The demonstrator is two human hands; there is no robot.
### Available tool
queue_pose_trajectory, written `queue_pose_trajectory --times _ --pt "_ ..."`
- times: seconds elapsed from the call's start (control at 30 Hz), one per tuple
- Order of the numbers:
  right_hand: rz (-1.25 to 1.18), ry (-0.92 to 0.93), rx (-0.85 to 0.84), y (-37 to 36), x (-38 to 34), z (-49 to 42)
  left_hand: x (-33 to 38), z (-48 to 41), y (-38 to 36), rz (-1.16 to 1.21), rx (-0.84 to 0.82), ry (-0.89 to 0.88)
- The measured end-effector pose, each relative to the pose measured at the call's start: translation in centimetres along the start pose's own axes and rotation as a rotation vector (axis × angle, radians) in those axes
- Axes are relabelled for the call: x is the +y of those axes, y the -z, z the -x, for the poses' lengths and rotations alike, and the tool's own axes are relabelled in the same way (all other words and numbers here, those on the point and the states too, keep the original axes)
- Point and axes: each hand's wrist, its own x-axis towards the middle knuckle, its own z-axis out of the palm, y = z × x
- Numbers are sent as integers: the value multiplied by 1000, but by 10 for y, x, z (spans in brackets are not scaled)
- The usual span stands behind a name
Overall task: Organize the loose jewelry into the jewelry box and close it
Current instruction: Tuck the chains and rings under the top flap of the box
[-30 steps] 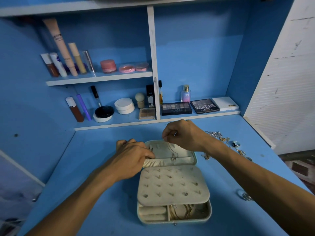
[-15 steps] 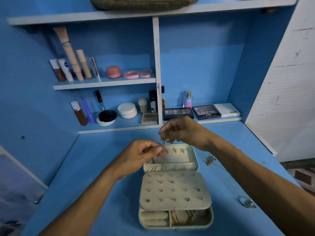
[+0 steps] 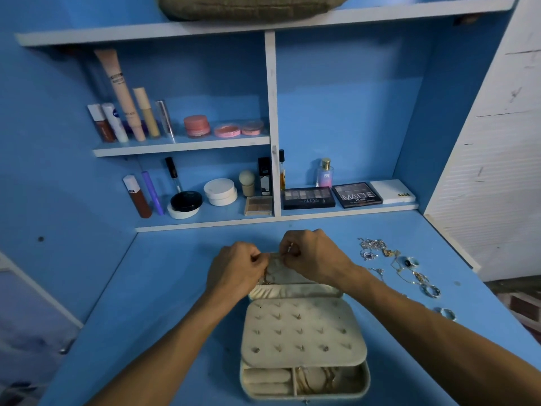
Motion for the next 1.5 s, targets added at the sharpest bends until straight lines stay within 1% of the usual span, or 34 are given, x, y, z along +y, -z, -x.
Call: queue_pose_trajectory --times 0.13,0.2,0.3,0.37,0.43,0.5,0.63,0.83,0.93,1.03,1.2,1.27,1.4,1.5 --pt "53 81 56 -3 0 1 3 -6 -3 -154 39 14" --pt "129 139 78 -4 0 1 6 -7 -4 -231 50 24" --pt "254 231 83 -6 -2 2 6 -11 -8 -280 46 45" --pt "339 258 63 -8 -3 2 6 -16 -10 -312 33 62" --pt "445 245 7 -9 -5 1 9 -21 -8 -356 -5 81" --pt "498 227 -26 -9 -8 0 13 -26 -5 -386 -55 105" --pt "484 174 -76 -2 -14 -3 18 -35 7 -363 -200 164" --pt "342 130 -196 8 -12 -2 18 -34 19 -306 -368 152" --pt "259 95 -247 12 -8 -2 15 -29 20 -263 -405 108" --pt "209 97 -252 13 -4 0 11 -24 23 -211 -416 56" --pt "134 82 -144 14 2 11 6 -11 31 -103 -317 -45" --pt "127 59 -154 16 3 17 3 -7 33 -105 -297 -91" --pt "177 42 -222 20 -2 28 0 -1 32 -102 -374 -211" --pt "178 41 -269 21 -3 31 0 6 31 -169 -411 -308"
